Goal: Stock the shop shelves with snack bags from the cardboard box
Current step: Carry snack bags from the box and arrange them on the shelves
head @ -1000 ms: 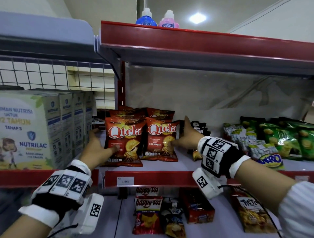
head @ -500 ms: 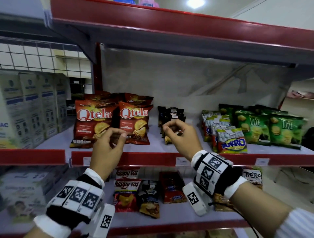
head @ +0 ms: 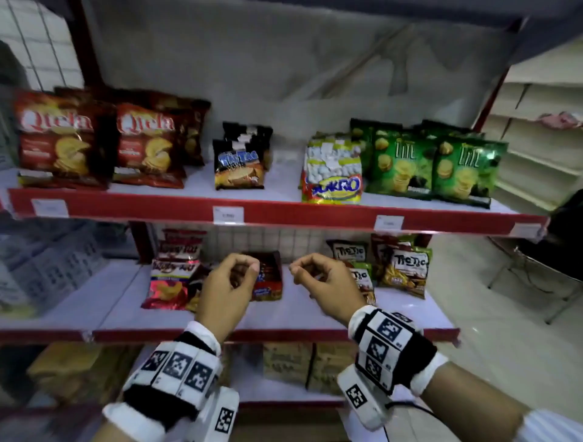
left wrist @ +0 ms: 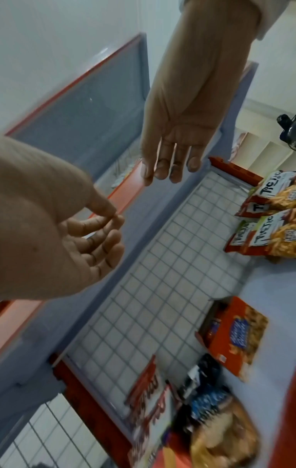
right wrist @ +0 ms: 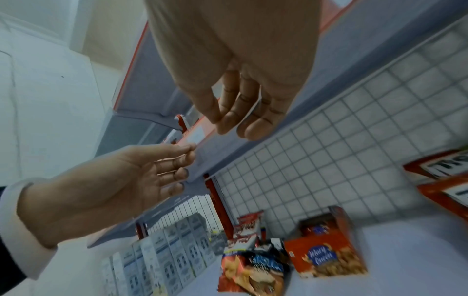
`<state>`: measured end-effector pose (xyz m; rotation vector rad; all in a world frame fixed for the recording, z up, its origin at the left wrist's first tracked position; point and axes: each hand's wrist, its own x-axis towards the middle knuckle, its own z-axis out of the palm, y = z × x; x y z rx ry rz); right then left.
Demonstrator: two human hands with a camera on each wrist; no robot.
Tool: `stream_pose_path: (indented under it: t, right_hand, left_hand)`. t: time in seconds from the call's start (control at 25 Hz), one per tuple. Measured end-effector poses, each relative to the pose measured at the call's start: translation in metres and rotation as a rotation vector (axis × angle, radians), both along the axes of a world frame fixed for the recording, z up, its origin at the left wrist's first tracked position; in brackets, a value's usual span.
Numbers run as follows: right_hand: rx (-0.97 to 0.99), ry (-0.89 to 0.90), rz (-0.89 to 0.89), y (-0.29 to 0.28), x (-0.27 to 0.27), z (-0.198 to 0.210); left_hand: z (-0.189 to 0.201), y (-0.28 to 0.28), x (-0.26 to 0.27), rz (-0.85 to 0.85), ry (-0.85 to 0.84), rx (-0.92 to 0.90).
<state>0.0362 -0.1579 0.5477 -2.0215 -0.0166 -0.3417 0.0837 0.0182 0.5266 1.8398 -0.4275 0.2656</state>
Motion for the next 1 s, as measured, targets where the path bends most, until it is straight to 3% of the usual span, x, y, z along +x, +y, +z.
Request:
stream_pose_path:
  t: [0.24, 0.52, 0.76, 0.92, 1.0]
  right_hand:
    - [0.063, 0.176, -0.038, -0.024, -0.021, -0.087]
    - [0.186, 0.431, -0.157, -0.023, -0.027, -0.227]
    - [0.17, 0.52, -0.188, -0.018, -0.021, -0.365]
    - [0.144, 0.582, -0.165, -0.022, -0.021, -0.474]
    - [0.041, 0.636, -0.111, -0.027, -0.024, -0.536]
  left_hand:
    - [-0.088, -0.039, -0.026, -0.045, 0.244, 0.064]
    - [-0.207, -0.036, -0.021, -0.033, 0.471, 0.155]
    - [-0.326, -0.037, -0.016, -0.073, 0.583, 0.234]
    - [-0.434, -0.032, -0.014, -0.083, 0.637, 0.262]
    - [-0.494, -0.027, -0.016, -0.086, 0.661, 0.308]
